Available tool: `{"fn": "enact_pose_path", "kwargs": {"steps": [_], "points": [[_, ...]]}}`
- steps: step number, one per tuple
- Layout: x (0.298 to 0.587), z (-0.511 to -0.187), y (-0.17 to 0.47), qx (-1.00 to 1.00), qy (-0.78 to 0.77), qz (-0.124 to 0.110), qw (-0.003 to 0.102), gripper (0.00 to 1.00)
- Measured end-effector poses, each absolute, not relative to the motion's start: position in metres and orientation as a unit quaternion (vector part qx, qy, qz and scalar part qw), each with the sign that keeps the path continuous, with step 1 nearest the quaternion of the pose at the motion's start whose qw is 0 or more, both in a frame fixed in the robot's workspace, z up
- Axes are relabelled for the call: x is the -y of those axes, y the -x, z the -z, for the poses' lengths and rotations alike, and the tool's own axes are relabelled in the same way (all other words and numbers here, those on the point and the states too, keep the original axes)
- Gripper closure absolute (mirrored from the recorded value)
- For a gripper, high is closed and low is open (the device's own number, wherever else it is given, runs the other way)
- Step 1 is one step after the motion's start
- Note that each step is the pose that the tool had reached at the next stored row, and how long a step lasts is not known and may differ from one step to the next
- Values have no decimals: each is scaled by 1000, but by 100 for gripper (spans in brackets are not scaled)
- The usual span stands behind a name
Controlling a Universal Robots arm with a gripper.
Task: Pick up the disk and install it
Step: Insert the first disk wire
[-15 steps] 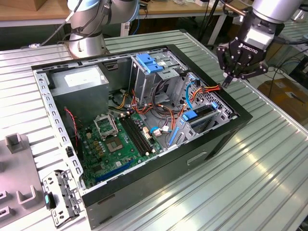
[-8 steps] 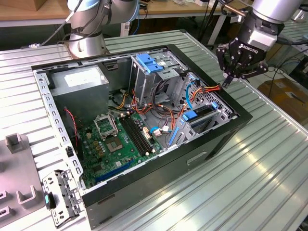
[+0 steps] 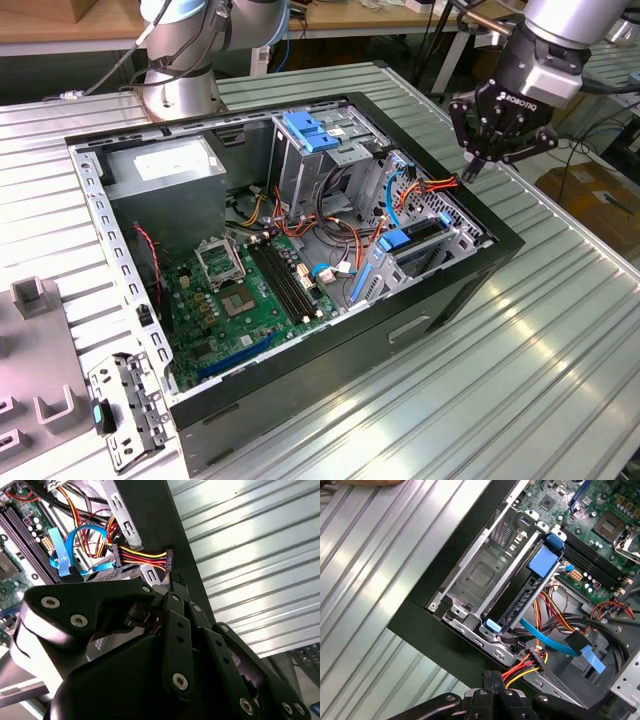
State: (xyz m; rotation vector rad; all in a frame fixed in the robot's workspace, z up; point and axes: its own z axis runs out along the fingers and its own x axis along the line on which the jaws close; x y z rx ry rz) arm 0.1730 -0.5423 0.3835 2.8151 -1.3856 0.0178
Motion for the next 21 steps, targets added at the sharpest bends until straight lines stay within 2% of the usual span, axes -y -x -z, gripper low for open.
{"fn": "enact_pose_path", "kwargs": {"steps": [8, 21], "points": [[542, -384, -173, 352, -936, -6, 1, 89], [542, -384, -173, 348, -938, -6, 1, 89]]}}
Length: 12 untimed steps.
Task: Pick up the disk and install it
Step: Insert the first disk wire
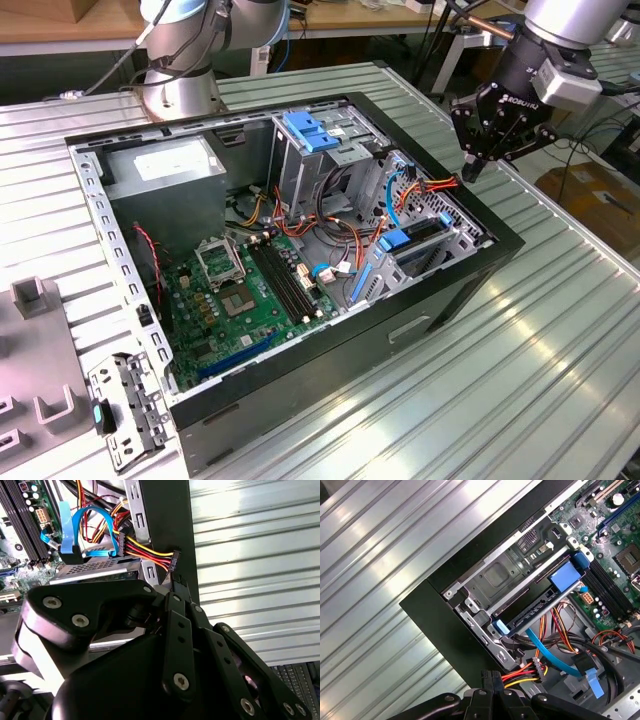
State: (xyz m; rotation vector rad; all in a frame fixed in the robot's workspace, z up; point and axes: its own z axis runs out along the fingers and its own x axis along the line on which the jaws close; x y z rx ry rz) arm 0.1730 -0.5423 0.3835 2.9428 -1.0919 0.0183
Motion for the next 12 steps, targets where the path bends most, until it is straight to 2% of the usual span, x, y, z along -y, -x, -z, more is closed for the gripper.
{"fn": "enact_pose_path", "kwargs": {"steps": [10, 11, 12], "points": [[542, -382, -173, 285, -958, -6, 1, 89], [539, -382, -173, 278, -961, -6, 1, 89], [538, -382, -173, 277, -961, -6, 1, 83]]}}
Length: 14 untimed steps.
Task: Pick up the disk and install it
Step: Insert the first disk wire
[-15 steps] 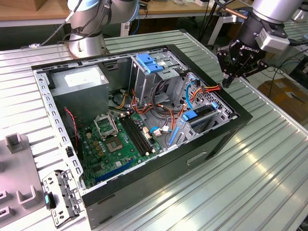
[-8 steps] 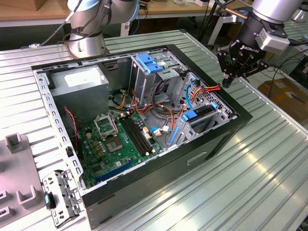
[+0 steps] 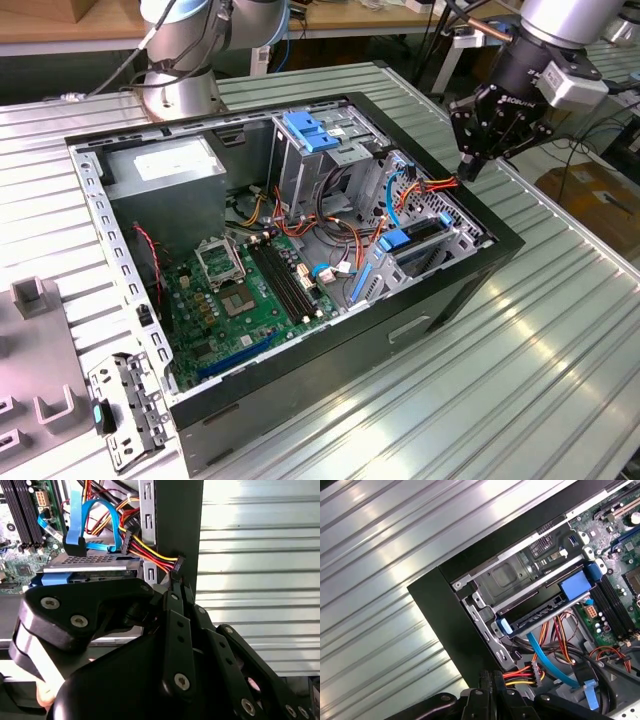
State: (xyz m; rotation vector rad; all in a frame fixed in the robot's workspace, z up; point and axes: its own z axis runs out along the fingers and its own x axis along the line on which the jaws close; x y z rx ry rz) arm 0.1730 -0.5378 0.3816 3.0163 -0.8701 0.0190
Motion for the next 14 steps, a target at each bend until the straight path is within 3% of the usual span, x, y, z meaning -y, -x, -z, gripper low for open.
{"fn": "enact_pose_path", "kwargs": {"steps": [14], "points": [[536, -380, -173, 277, -961, -8, 1, 83]]}}
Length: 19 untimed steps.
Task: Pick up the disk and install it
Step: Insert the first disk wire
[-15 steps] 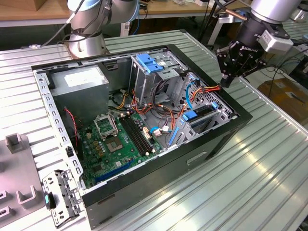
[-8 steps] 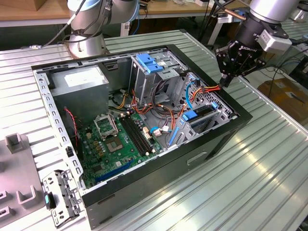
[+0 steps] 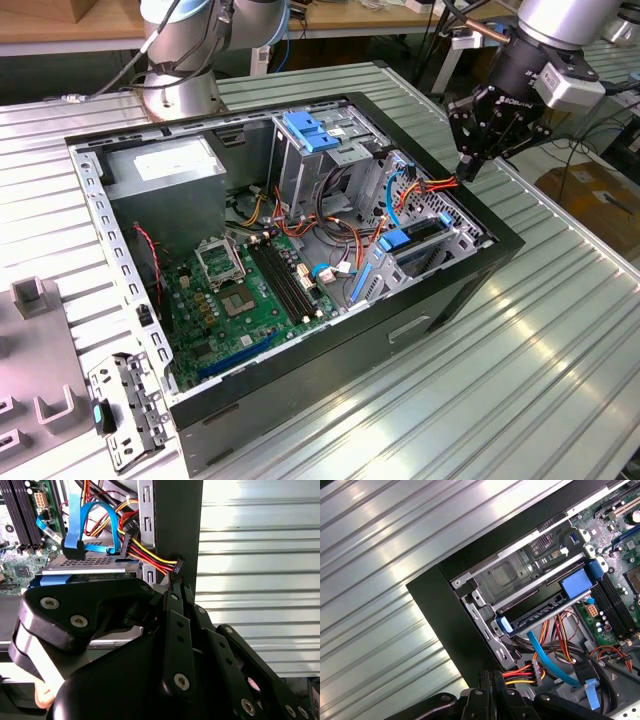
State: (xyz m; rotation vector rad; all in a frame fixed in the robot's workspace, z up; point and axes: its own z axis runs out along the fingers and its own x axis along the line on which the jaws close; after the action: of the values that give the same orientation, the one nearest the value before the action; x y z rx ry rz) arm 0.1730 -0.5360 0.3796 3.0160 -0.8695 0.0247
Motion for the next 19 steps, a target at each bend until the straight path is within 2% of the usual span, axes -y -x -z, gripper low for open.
{"fn": "enact_pose_path", "kwargs": {"steps": [3, 4, 10, 13, 19], "points": [[532, -378, -173, 277, -961, -8, 1, 82], [531, -377, -173, 277, -961, -8, 1, 75], [527, -372, -174, 277, -961, -10, 3, 75], [529, -371, -173, 277, -961, -13, 8, 75], [529, -365, -173, 277, -961, -16, 8, 75]]}}
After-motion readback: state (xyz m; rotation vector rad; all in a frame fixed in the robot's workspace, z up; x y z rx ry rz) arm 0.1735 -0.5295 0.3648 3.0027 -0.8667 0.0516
